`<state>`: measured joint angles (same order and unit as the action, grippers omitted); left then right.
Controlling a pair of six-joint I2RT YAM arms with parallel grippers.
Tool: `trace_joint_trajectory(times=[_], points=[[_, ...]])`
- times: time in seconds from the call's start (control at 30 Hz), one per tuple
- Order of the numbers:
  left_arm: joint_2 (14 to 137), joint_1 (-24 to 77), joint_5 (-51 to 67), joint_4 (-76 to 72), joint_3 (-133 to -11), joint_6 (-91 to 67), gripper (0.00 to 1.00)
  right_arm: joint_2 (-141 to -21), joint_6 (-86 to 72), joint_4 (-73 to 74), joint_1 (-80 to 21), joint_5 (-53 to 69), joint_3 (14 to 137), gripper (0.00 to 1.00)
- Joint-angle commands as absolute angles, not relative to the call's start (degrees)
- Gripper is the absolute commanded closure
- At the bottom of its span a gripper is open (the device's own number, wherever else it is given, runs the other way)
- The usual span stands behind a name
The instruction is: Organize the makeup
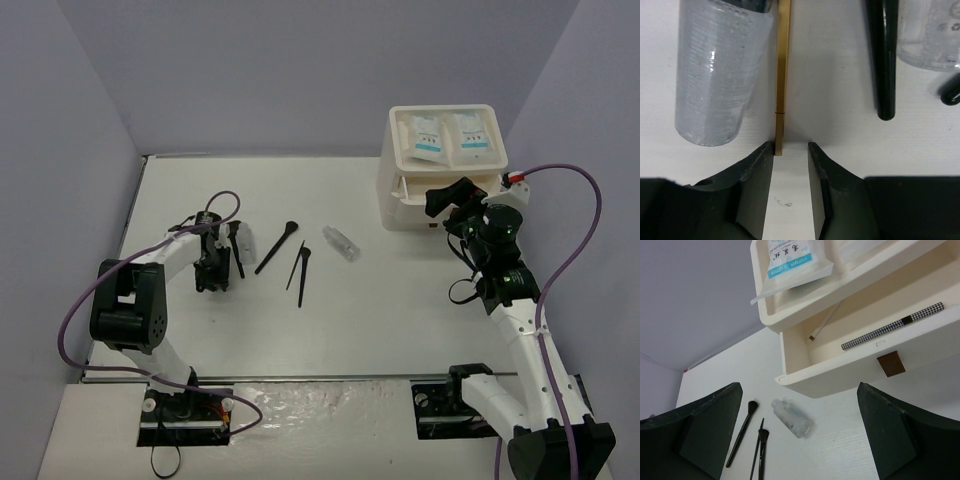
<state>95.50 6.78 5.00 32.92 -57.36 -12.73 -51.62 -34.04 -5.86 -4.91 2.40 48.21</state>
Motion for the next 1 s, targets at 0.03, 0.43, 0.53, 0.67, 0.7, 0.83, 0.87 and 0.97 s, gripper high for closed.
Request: trace_joint_trajectory(times=[0.03, 0.43, 0.53, 0.67, 0.7, 0.83, 0.87, 0.97], points=[[95.97, 8.38, 4.22, 32.79, -59.09, -14.94, 0.72, -50.54, -33.78, -10.72, -5.54, 1.76, 48.57, 0.04], [99.94, 8.44, 4.22, 31.27, -61.67, -16.19, 0.73, -50.36, -34.28, -10.63, -5.54, 2.32, 48.43, 0.04], [100.72, 8.47, 4.04, 30.85, -62.05, -16.52, 0.74, -50.39, -34.31, -10.72, -5.51, 2.37, 48.40, 0.04], [101.97, 8.53, 3.69, 30.66, -62.51, -16.98, 0.81, -50.53, -34.45, -10.72, -5.54, 2.55, 48.34, 0.04], [102.13, 8.53, 3.69, 30.54, -62.63, -17.10, 0.84, -50.49, -34.41, -10.72, -5.54, 2.55, 48.34, 0.04], [102.36, 9.00, 3.47, 30.47, -62.81, -17.39, 0.95, -50.45, -34.48, -10.67, -5.48, 2.66, 48.28, 0.04], [102.39, 9.20, 3.36, 30.49, -62.84, -17.48, 0.99, -50.45, -34.53, -10.64, -5.45, 2.72, 48.26, 0.04], [102.22, 10.07, 1.91, 31.31, -63.05, -17.64, 1.00, -50.54, -34.77, -10.63, -5.51, 3.02, 48.40, 0.04]])
